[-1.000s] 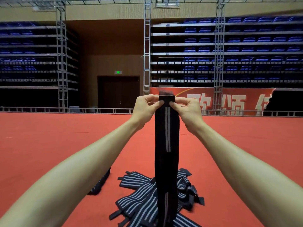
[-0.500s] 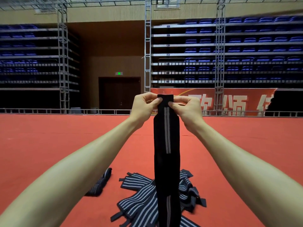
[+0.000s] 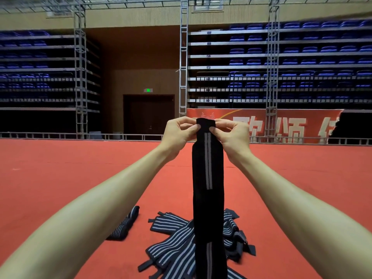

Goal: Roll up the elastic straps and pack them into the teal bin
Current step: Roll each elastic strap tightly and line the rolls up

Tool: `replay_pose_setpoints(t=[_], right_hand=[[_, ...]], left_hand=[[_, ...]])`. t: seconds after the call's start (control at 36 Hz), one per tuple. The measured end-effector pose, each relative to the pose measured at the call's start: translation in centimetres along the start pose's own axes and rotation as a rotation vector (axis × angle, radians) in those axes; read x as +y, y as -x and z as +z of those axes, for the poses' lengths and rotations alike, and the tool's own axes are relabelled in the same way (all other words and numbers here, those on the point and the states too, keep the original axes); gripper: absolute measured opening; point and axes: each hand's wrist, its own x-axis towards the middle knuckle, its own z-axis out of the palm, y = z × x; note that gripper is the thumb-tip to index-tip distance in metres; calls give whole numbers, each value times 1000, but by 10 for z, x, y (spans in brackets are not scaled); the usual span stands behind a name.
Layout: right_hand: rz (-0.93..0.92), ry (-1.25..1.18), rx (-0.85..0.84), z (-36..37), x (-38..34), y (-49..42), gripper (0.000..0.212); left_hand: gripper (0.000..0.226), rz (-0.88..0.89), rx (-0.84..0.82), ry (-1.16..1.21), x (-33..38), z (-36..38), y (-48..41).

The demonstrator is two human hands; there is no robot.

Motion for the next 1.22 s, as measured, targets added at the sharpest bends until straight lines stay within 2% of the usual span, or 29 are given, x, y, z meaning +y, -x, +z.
replay_pose_setpoints(t=[0.06,0.11,0.31,0.44,0.56,0.72,0.78,0.83,1.03,1.22], right_hand=[[9,27,29,0,2,-1,11],[17,47,35,-1,3,-1,12],[54,39,-6,-2,5,0,9],[74,-9,-74,-4,8,0,7],[143,-137,-128,-5,7,2,5],[282,-218,-233,-11,-1,0,16],[277,-205,-248,-11,-2,1,14],[261,-193,-212,-10,-2,2,14],[259,-121,-92,-6,4,1,14],[232,-189,-46,-4,-2,5,10]], left_hand=[[7,-43,-11,6,-1,-1,0],[1,-76,-27,1,-1,-2,-1],[9,-70,-2,-43,-2,-4,-1],[15,-66,24,-51,-3,-3,1],[20,-64,32,-58,-4,-4,2],[36,-58,23,-45,-4,-7,1],[27,-53,15,-27,-1,-7,0],[19,-49,2,-24,1,-6,-1],[17,0,18,-95,1,-4,1],[13,20,65,-82,1,-2,1]])
